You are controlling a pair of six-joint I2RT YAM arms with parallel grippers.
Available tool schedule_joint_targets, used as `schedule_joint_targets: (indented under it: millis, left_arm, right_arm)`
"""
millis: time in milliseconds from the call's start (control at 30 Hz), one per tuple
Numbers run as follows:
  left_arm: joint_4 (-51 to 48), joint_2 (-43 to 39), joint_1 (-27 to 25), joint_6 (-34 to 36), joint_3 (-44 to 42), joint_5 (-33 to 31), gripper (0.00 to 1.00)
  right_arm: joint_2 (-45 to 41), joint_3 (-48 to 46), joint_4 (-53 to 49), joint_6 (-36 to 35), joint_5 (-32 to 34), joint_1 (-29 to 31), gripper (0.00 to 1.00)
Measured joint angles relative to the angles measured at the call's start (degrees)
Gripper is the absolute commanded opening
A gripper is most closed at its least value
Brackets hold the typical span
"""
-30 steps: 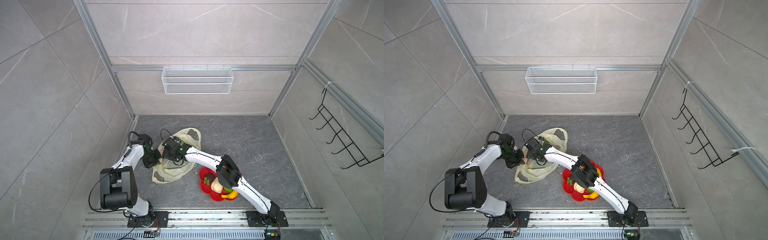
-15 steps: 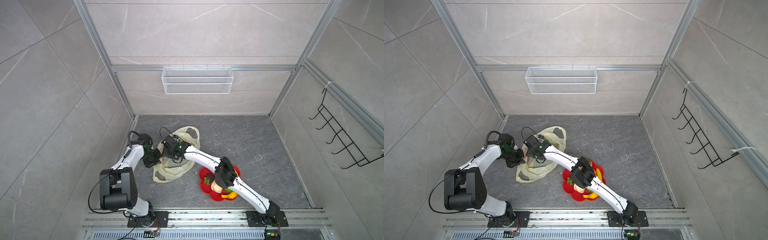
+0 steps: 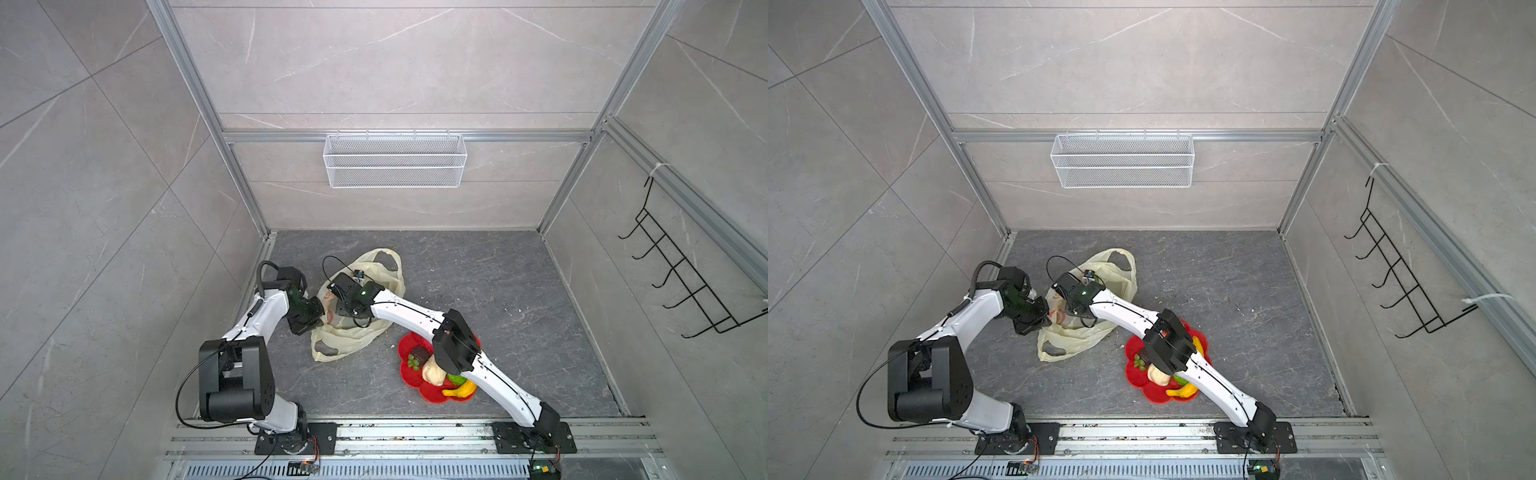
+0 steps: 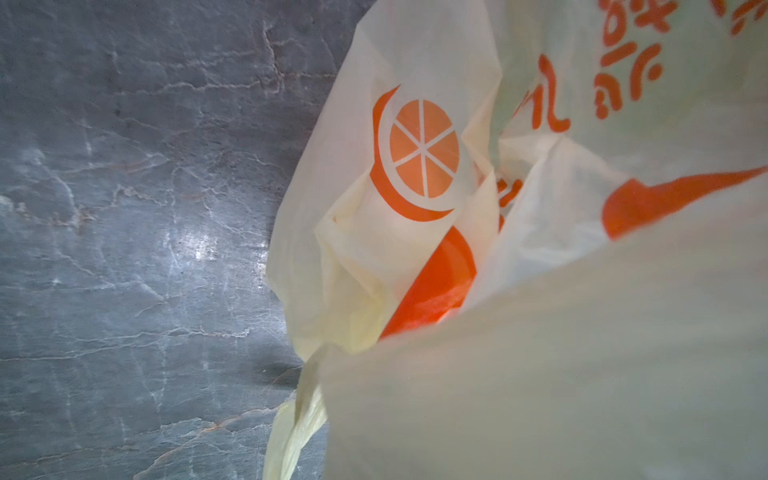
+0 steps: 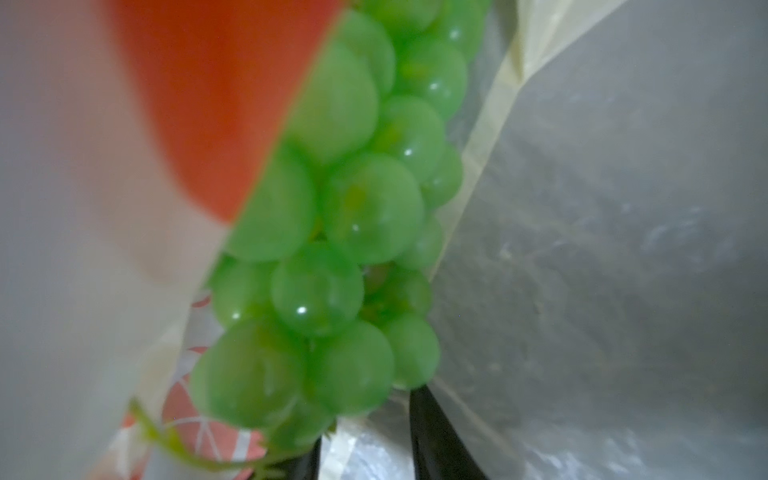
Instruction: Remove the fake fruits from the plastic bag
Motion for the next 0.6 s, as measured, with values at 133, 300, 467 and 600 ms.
schedule_joint_targets:
  millis: [133,300,467,600]
  left_arm:
    - [-0.7,1.3,-2.3,0.1,0.0,-1.2,0.03]
    - [-1.5,4.7,-7.0,0.1,0.0,-1.7,0.03]
    - [-2.4,5.6,-7.6,0.2,0.1,-2.6,0.03]
    - [-2.4,5.6,-6.8,0.2,0.3,-2.6,0.03]
  right_arm:
    - [-2.0,-3.7,1.3,-1.1,1.1,-0.1,0.29]
    - [-6.0,-11.1,5.6,-2.6,1.1,-0.1,0.27]
    - [-10.0,-17.0,11.2,-5.0,0.4,-0.1,0.26]
    - [-12.6,-20.5,15.5,-7.1,-0.8,-0.2,0.25]
